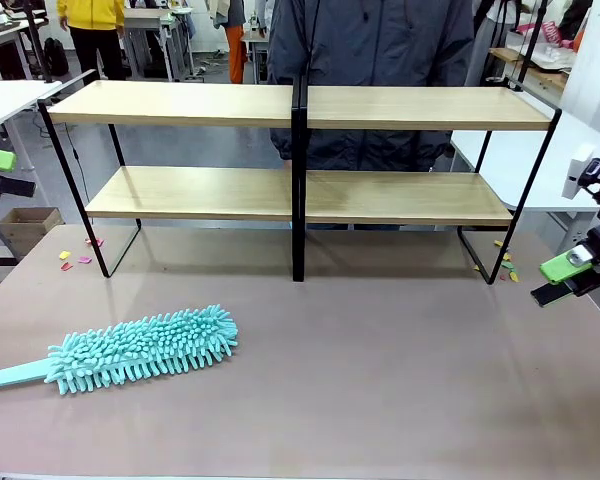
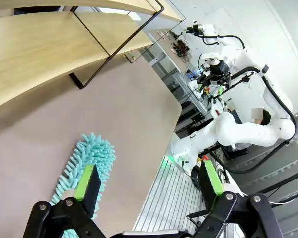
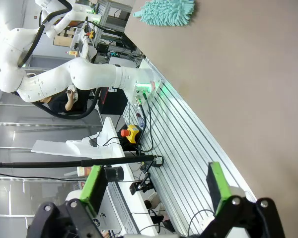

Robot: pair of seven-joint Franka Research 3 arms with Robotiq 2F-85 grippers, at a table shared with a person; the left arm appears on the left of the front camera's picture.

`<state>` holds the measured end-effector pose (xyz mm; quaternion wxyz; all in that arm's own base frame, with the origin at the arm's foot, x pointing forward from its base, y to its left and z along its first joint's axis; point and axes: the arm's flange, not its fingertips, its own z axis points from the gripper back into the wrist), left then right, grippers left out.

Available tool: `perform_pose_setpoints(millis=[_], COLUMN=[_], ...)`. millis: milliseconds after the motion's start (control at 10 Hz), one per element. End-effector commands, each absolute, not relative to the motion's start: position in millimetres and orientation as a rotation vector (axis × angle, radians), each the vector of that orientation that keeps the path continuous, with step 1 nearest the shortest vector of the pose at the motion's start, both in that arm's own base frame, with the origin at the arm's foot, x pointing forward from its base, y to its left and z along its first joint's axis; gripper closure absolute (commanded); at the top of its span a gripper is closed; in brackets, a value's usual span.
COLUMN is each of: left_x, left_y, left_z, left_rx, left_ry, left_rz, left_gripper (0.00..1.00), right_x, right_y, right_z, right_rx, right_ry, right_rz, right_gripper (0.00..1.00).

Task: Clean the shelves.
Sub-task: Place the Duster on the table.

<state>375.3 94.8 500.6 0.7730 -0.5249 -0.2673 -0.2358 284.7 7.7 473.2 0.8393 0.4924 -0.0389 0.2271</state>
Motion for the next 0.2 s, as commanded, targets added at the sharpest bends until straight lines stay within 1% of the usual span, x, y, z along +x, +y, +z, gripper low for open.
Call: perform_pose_setpoints(millis=[0, 100], left_x=[373.1, 373.1], left_y=[94.6, 94.6], left_z=[499.0, 499.0], left_rx=[-1.124, -1.124], left_ry=[-0.585, -0.585], left_rz=[-0.521, -0.521], left_gripper=[0.0, 0.0], right_x=[285.6, 285.6], right_y=[9.6, 9.6], right_z=[474.2, 474.2], right_rx=[1.054, 1.054], right_ry=[-0.093, -0.093], right_rz=[0.493, 0.493], right_gripper=[0.0, 0.0])
